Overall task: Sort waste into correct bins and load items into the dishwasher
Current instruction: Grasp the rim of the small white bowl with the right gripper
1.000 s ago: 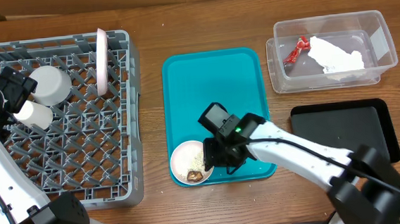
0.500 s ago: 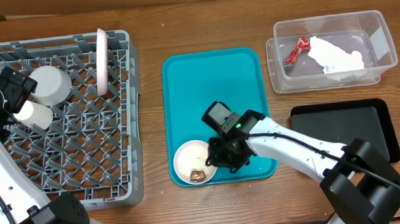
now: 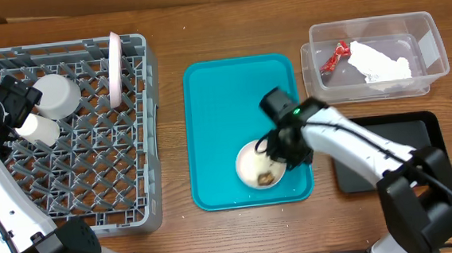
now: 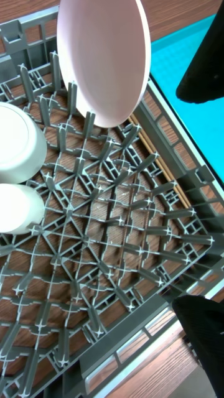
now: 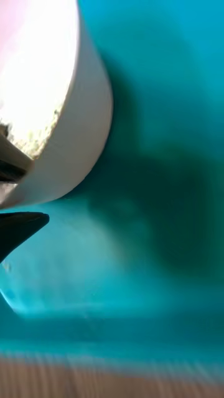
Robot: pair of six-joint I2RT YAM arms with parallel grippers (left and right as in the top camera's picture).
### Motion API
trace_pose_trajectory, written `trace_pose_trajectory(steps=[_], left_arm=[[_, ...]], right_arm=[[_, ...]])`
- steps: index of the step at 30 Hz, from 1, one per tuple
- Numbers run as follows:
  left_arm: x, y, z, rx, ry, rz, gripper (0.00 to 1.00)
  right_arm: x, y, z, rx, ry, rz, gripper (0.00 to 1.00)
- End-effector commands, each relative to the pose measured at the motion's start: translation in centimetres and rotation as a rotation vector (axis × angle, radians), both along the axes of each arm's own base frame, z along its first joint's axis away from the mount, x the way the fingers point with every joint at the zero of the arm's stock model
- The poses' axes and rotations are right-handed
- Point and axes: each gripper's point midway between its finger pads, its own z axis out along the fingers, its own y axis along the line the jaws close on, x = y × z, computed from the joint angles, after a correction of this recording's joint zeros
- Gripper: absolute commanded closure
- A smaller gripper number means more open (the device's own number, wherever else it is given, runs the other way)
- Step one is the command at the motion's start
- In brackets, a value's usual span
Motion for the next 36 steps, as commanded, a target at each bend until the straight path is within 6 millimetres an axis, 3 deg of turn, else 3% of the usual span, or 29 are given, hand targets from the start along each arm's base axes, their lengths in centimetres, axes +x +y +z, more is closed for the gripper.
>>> trace_pose_trajectory(steps=[1, 5, 9, 11, 15, 18, 21, 26, 30, 36], left_arm=[[0.0, 0.2, 0.1, 0.006, 0.002, 0.010, 0.00], [0.0, 0.2, 0.1, 0.006, 0.002, 0.010, 0.00], [0.0, 0.2, 0.1, 0.006, 0.003, 0.010, 0.00], [0.0, 0.2, 0.1, 0.007, 0.003, 0.010, 0.00], [0.0, 0.2, 0.1, 0.006, 0.002, 0.010, 0.00], [0.0, 0.2, 0.1, 0.006, 0.002, 0.010, 0.00], [0.0, 0.2, 0.1, 0.006, 0.003, 0.010, 0.00], [0.0, 0.2, 0.1, 0.007, 0.002, 0.010, 0.00], [0.0, 0.2, 0.1, 0.007, 0.003, 0.010, 0.00], [0.0, 0.2, 0.1, 0.006, 0.002, 0.010, 0.00]], right_arm=[[4.1, -2.5, 2.3, -0.035, -0.111, 0.028, 0.78], [5.9, -3.5, 4.3, -0.038, -0.147, 0.061, 0.75], [6.5, -3.2, 7.0, -0.028, -0.155, 0.088, 0.71], [6.1, -1.8, 8.1, 0.014, -0.146, 0.119, 0.71], [4.4, 3.0, 9.2, 0.124, -0.146, 0.264, 0.69], [3.1, 7.4, 8.3, 0.086, -0.199, 0.388, 0.64], [2.2, 9.1, 6.9, 0.008, -0.217, 0.371, 0.62], [1.7, 8.4, 4.7, -0.137, -0.211, 0.290, 0.62], [1.5, 8.2, 4.0, -0.153, -0.188, 0.292, 0.62], [1.1, 10.0, 2.1, -0.150, -0.182, 0.332, 0.62]])
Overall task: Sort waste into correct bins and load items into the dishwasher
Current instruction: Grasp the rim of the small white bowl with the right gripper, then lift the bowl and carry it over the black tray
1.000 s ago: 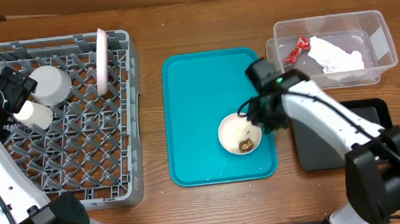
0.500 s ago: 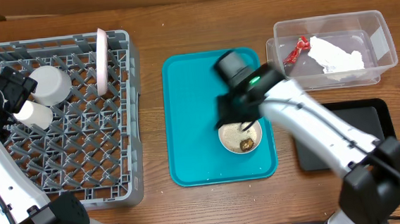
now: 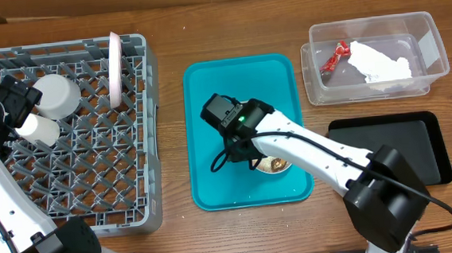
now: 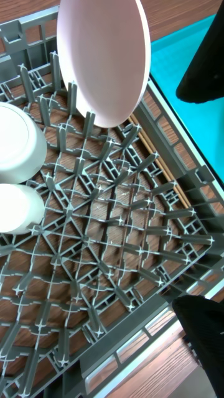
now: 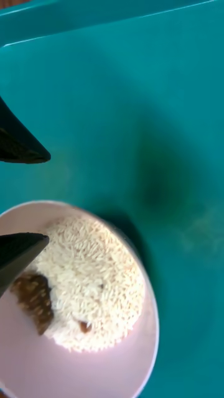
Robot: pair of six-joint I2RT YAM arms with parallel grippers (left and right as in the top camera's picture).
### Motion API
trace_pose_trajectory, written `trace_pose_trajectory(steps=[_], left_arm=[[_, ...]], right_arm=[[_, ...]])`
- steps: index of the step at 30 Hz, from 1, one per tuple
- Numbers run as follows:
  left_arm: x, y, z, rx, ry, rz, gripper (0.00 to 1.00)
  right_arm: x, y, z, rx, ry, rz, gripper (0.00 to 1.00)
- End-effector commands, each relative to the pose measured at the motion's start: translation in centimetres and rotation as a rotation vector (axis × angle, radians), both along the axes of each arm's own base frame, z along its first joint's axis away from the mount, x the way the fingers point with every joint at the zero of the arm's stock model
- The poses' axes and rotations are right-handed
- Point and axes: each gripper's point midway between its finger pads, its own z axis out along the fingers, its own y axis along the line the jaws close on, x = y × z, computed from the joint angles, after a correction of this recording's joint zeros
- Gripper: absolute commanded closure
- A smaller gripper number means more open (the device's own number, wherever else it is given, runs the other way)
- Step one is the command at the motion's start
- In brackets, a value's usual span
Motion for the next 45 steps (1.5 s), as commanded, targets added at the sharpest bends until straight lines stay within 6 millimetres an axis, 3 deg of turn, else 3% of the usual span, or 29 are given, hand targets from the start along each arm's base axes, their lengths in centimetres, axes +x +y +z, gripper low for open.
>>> trace_pose_trajectory(steps=[1, 12, 21, 31, 37, 42, 45], left_arm=[[0.0, 0.2, 0.1, 0.007, 0.002, 0.010, 0.00], [0.0, 0.2, 0.1, 0.006, 0.002, 0.011, 0.00], [0.0, 0.2, 0.1, 0.006, 0.002, 0.011, 0.00], [0.0, 0.2, 0.1, 0.006, 0.002, 0.011, 0.00], [0.0, 0.2, 0.1, 0.006, 0.002, 0.010, 0.00], [0.0, 0.2, 0.1, 0.006, 0.002, 0.011, 0.00], [0.0, 0.2, 0.1, 0.006, 0.002, 0.011, 0.00]], right_arm=[[0.0, 1.1, -1.2, -0.018, -0.005, 0.013, 0.62], [-0.4, 1.4, -2.4, -0.037, 0.011, 0.026, 0.76], [-1.0, 1.4, -3.0, -0.058, 0.028, 0.039, 0.96], [-1.4, 0.0, -2.7, -0.143, 0.021, 0.076, 0.96], [-0.2, -3.3, 0.2, -0.292, -0.060, -0.083, 0.96], [2.1, -4.2, 2.3, -0.261, -0.088, -0.178, 0.96], [3.8, -6.9, 4.0, -0.247, -0.092, -0.286, 0.96]])
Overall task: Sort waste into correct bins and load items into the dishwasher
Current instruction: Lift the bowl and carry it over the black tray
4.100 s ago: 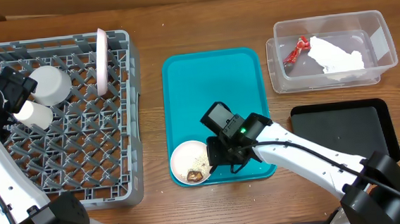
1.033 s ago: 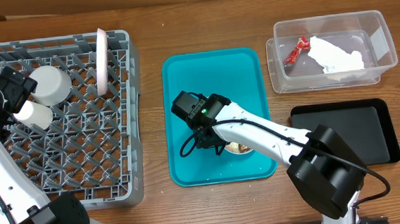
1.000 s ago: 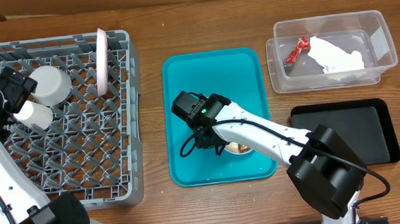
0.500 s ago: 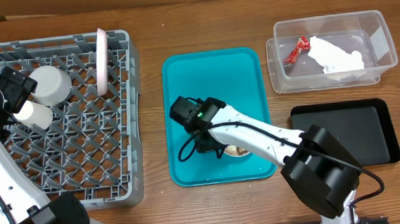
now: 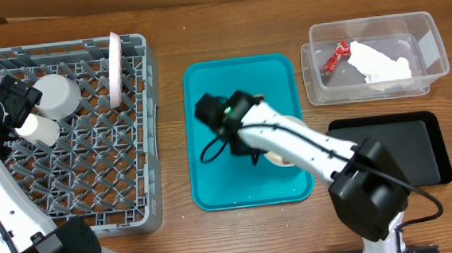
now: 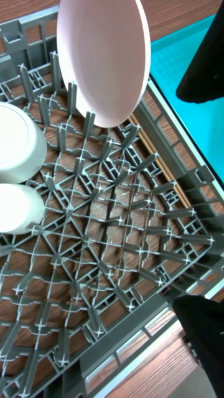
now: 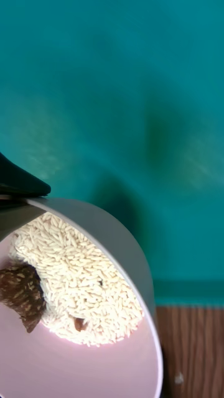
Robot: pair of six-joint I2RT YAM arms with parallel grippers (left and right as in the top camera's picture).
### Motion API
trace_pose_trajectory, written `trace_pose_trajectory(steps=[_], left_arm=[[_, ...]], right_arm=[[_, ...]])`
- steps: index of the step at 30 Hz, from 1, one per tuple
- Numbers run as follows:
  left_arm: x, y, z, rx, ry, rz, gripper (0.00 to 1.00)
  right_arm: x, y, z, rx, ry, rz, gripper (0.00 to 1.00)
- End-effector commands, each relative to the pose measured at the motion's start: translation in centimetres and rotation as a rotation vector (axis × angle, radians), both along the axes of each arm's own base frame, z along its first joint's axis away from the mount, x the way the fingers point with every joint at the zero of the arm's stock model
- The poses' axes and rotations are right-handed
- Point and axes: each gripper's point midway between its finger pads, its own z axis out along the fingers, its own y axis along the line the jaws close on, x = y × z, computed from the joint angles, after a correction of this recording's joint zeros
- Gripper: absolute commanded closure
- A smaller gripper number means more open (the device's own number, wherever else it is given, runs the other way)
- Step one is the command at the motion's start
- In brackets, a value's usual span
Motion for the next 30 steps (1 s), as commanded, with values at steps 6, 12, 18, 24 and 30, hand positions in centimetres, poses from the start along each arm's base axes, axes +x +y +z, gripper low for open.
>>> trace_pose_trajectory(steps=[6, 12, 18, 24, 30], left_arm=[[0.0, 0.2, 0.1, 0.006, 0.002, 0.011, 0.00], [0.0, 0.2, 0.1, 0.006, 0.002, 0.011, 0.00], [0.0, 0.2, 0.1, 0.006, 0.002, 0.011, 0.00], [0.0, 0.2, 0.1, 0.006, 0.003, 0.011, 0.00], [0.0, 0.2, 0.1, 0.006, 0.002, 0.010, 0.00]], right_arm=[[4.7, -10.5, 5.7, 0.039, -0.114, -0.369, 0.96], [5.6, -16.5, 8.2, 0.160, -0.091, -0.454, 0.96], [5.8, -20.4, 8.8, 0.368, -0.021, -0.447, 0.96], [5.6, -22.3, 8.8, 0.703, 0.031, -0.388, 0.96], [4.1, -24.1, 9.9, 0.941, 0.027, -0.384, 0.96]])
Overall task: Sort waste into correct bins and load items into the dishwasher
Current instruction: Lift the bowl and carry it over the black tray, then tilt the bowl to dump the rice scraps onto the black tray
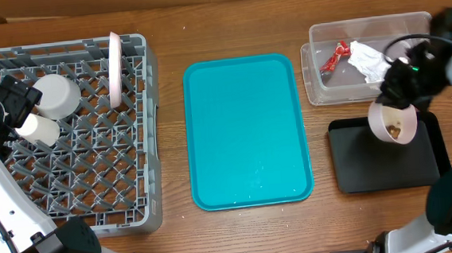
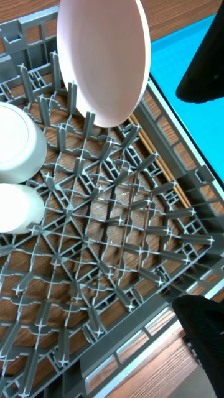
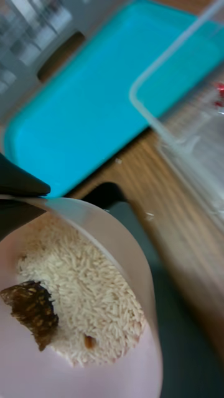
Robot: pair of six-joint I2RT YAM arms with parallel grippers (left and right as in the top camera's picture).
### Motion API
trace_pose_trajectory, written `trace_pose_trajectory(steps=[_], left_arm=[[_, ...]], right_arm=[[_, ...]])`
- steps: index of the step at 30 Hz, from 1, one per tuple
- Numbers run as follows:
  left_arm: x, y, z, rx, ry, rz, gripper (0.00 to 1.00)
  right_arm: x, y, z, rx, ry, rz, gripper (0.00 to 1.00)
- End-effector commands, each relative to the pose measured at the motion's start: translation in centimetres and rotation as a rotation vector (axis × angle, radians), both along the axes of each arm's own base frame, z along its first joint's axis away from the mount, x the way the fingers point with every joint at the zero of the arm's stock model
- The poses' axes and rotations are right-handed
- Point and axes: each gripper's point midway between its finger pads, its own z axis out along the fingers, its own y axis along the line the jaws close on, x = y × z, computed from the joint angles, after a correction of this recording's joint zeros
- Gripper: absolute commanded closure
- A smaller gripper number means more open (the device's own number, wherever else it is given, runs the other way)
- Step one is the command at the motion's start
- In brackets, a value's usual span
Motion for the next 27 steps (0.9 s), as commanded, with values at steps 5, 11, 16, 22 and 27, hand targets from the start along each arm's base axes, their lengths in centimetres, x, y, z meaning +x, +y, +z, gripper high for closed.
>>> trace_pose_trajectory(steps=[5, 11, 16, 22, 27], left_arm=[[0.0, 0.2, 0.1, 0.007, 0.003, 0.010, 0.00], [0.0, 0.2, 0.1, 0.007, 0.002, 0.010, 0.00], [0.0, 0.2, 0.1, 0.007, 0.002, 0.010, 0.00], [0.0, 0.2, 0.1, 0.007, 0.002, 0.010, 0.00], [0.0, 0.2, 0.1, 0.007, 0.002, 0.010, 0.00]], right_arm=[[-1.4, -0.2, 1.2, 0.335, -0.180, 0.026, 0.96], [-3.2, -0.3, -1.4, 0.478, -0.184, -0.063, 0.96], [-3.6, -0.3, -0.4, 0.610, -0.307, -0.089, 0.96], [-4.7, 0.4, 1.0, 0.676, -0.321, -0.077, 0.96], [-3.9, -0.7, 0.6, 0.661, -0.369, -0.093, 0.96]])
